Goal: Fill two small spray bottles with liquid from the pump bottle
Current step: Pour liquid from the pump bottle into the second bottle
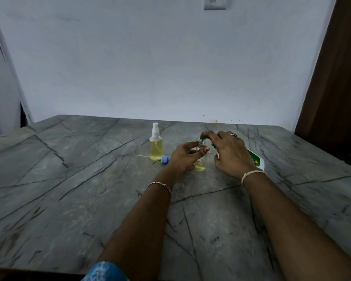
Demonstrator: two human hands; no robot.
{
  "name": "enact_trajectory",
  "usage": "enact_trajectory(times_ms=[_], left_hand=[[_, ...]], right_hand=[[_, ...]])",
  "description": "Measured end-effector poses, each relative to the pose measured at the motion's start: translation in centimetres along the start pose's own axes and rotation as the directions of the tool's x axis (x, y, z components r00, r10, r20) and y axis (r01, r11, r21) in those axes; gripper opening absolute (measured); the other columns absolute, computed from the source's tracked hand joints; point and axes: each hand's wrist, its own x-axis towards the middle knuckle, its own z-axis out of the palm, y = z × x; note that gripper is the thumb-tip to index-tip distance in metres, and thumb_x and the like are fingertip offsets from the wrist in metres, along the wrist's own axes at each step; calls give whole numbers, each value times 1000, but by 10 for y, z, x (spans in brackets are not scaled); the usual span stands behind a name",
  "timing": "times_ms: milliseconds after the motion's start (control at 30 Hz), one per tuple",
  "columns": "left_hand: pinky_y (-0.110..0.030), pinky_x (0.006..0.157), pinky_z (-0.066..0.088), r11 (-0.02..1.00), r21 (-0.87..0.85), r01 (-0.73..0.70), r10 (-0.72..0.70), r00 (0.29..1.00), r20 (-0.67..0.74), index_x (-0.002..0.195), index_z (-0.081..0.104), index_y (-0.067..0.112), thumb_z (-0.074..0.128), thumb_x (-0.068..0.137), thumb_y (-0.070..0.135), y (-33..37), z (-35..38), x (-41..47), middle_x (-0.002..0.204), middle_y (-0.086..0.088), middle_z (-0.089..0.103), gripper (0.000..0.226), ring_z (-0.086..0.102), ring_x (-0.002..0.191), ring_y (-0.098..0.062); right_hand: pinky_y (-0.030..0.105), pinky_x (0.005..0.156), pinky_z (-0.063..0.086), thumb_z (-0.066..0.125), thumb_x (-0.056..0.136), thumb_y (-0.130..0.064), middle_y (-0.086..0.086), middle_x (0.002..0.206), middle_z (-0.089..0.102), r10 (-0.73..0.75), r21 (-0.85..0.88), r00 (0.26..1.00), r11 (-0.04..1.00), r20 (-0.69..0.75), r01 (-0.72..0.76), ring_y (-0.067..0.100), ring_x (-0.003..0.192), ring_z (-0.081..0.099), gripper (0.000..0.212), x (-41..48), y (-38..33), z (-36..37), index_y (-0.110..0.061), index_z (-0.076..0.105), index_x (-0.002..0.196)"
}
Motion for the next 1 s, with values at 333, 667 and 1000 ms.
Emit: enact_trajectory(times_ms=[333, 667, 1000], left_hand=[[-37, 79, 52, 1000, 14, 8, -8, 1000, 1, 131, 52, 16, 69, 84, 35, 0, 0, -1, 120, -13, 63, 54, 61, 110, -26], [-46, 87, 55, 984, 161, -75, 77, 997, -8, 130, 52, 22, 60, 88, 42, -2, 1, 2, 118, -11, 65, 48, 62, 107, -24], [-46, 91, 53, 972, 213, -97, 100, 995, -1, 131, 51, 23, 58, 87, 49, -3, 0, 0, 119, -9, 65, 51, 61, 108, -22]], right_hand=[[43, 90, 45, 60, 77, -10, 4, 109, 58, 10, 13, 999, 1000, 41, -11, 27, 107, 52, 67, -2, 1, -4, -36, 34, 133], [42, 89, 45, 58, 80, -12, 6, 108, 57, 2, -34, 999, 999, 35, -1, 28, 106, 51, 76, -4, 1, -3, -40, 27, 143], [44, 90, 45, 62, 76, -12, 5, 110, 59, 20, -14, 1000, 1000, 12, -20, 29, 107, 52, 67, -1, -2, -1, -35, 34, 132]])
